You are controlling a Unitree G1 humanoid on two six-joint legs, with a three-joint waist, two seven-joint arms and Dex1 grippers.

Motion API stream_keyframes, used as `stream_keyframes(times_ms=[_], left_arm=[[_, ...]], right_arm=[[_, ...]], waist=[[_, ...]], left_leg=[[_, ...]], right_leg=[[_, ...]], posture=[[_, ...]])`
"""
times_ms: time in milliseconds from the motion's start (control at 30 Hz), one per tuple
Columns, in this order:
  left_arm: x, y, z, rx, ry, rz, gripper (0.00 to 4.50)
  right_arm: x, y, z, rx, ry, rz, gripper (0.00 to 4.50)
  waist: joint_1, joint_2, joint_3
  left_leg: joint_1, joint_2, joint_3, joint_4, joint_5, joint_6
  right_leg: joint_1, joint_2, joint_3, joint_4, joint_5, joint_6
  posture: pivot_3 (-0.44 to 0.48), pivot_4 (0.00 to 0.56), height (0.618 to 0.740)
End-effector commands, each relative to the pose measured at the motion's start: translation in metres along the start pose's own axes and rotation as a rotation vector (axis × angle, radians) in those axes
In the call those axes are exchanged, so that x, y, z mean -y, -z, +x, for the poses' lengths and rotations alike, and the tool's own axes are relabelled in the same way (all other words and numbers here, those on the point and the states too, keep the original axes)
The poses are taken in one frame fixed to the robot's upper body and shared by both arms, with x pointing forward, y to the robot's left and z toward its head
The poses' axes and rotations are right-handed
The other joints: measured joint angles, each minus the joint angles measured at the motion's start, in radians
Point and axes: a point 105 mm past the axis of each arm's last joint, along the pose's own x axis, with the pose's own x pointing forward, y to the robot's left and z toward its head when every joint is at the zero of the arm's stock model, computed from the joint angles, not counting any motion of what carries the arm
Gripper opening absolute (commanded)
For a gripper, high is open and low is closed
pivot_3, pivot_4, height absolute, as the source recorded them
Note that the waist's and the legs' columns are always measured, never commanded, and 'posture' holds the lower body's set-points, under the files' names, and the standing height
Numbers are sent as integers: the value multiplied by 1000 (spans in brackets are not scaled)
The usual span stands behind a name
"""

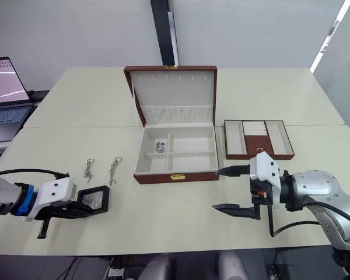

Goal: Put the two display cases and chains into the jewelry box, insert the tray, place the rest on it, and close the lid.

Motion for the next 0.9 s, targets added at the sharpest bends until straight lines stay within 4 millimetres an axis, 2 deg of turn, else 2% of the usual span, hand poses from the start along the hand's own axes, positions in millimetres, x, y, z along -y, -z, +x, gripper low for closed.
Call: stream_keyframes(times_ms=[33,100,367,500,633,767,900], left_arm=[[-4,-6,-4,3,-15,-10,29],[-8,-13,-8,23,-24,-22,29],[-13,-74,-26,124,-13,6,29],[-23,-115,-30,177,-10,64,29],[-36,-154,-27,249,3,122,29],[-51,-174,-16,226,-10,209,29],[-66,-187,3,226,5,268,29]], right_arm=[[-1,-5,-2,31,2,-31,4500],[1,-3,-4,34,19,-23,4500],[12,-6,-15,82,137,14,4500],[23,-9,-23,95,251,28,4500],[30,-8,-30,91,351,36,4500],[30,-8,-33,91,418,45,4500],[28,-6,-36,93,479,54,4500]], waist=[[0,0,0],[0,0,0],[0,-1,0],[0,-1,0],[2,-1,0],[-1,-1,1],[-4,-1,1]], left_leg=[[0,0,0,0,0,0],[0,0,0,0,0,0],[0,0,0,0,0,0],[0,0,-1,1,0,0],[0,-1,0,1,0,0],[-1,0,-1,1,0,0],[-1,0,-1,1,0,0]], right_leg=[[0,0,0,0,0,0],[0,0,0,0,0,0],[0,0,0,0,0,0],[0,1,0,0,0,0],[1,1,0,0,0,0],[1,2,0,0,0,0],[0,3,0,1,0,0]], posture=[[0,150,740],[0,150,740],[0,150,740],[0,150,740],[0,150,740],[0,150,740],[0,150,740]])
